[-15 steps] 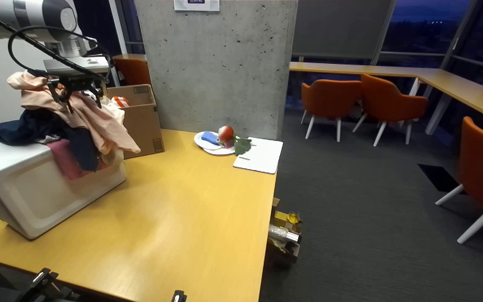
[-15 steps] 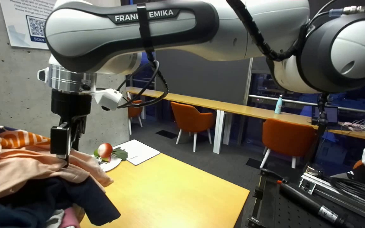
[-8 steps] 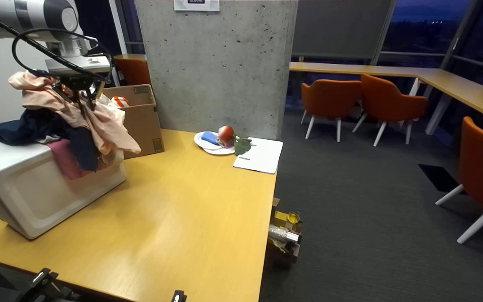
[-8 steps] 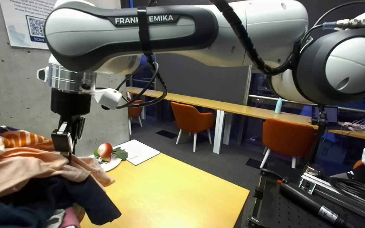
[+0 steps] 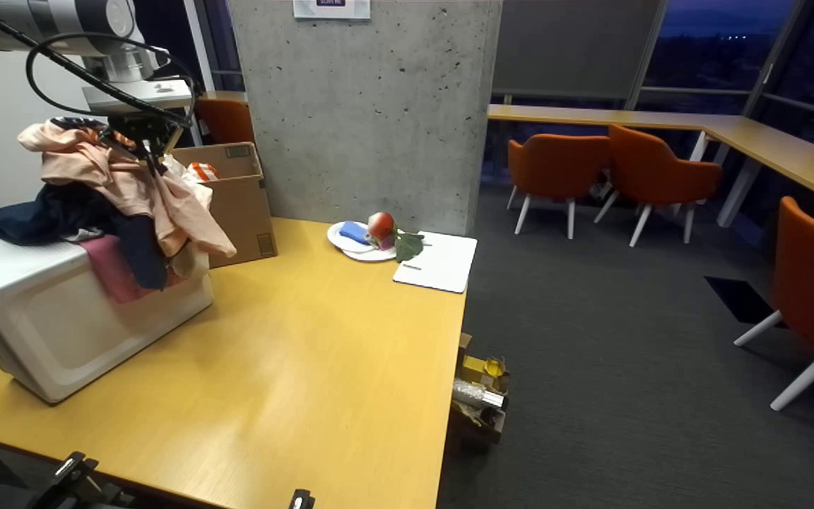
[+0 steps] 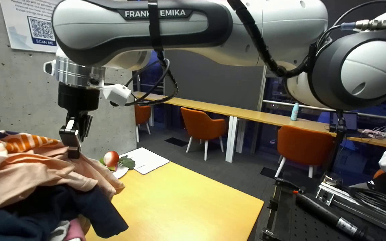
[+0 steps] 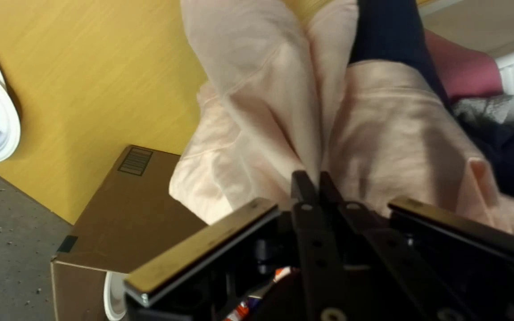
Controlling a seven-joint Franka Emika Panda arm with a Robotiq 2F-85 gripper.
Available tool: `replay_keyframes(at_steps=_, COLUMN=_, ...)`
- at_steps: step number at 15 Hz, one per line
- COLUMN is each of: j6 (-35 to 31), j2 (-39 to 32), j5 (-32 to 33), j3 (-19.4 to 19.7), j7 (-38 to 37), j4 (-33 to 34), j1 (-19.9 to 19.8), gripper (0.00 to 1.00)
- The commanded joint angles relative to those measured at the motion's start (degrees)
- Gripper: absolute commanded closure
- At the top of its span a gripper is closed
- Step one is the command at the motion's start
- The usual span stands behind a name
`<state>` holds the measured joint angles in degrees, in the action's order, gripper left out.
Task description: Put the clothes on top of the basket on the table
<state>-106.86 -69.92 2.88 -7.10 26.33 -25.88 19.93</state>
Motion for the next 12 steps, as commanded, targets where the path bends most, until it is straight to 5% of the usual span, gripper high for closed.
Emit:
replay_keyframes(at_steps=1, j6=-0.1, j2=2.5, j5=1.0, j3=1.9, j7=-0.6, j4=-0.4, j1=-1.8, gripper=0.99)
replay_keyframes(at_steps=12, j6=-0.5, j2=4.1, j5=1.7, j3=8.1, j7=-4.1, j4=-1.3, j1=-15.5, gripper=0.99)
